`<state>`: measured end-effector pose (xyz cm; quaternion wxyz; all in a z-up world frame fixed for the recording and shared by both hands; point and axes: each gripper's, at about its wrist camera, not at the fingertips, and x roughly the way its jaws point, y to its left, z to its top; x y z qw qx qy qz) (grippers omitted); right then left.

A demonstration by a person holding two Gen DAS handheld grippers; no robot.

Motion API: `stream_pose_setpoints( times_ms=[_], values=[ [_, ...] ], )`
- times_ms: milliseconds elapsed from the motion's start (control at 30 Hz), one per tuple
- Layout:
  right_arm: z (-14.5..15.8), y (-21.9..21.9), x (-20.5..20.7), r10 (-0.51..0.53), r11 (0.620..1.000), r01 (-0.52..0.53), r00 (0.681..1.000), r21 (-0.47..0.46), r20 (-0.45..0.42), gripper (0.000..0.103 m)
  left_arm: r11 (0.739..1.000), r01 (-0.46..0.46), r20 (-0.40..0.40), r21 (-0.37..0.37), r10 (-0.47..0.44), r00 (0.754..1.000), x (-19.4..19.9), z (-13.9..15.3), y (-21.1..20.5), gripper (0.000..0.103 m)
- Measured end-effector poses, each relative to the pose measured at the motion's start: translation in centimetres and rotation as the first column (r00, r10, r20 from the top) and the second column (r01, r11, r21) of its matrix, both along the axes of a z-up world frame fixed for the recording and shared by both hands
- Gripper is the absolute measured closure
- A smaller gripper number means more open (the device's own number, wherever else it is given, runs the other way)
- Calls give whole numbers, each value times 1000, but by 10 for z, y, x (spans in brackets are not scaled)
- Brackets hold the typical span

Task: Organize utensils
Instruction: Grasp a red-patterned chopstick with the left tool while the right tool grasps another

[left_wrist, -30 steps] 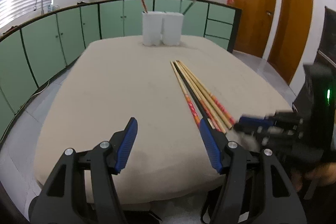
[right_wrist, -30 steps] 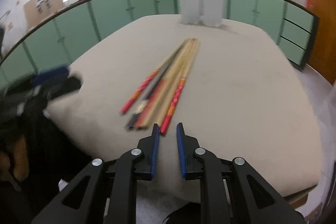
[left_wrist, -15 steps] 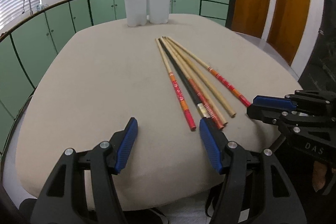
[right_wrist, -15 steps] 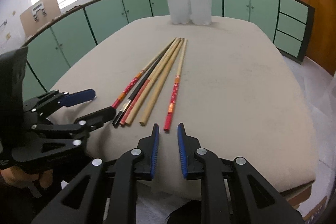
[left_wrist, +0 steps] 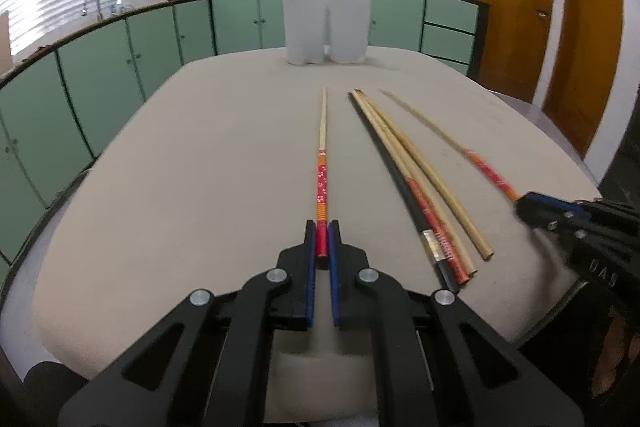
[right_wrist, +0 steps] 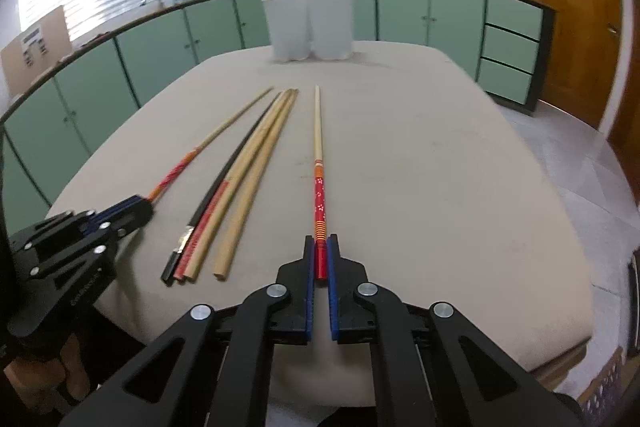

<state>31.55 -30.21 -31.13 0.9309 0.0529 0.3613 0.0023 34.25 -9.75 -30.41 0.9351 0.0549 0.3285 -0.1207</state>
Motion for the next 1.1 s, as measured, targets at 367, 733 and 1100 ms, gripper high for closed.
stream_pose_setpoints(
  times_ms=[367,733,1100],
  values=[
    [-3,0,-3,43,999,-42,999,33,-14,92,998,54,-18,-22,-54,998,0,-2,3,96],
    [47,-8,-10,43,996,-44,999,76,6,98,990,69,-82,-126,-80,993,8,32,7,98],
    [110,-19,7,92,994,-90,995,69,-38,98,988,44,-40,-149,-51,998,15,108,29,98]
  ],
)
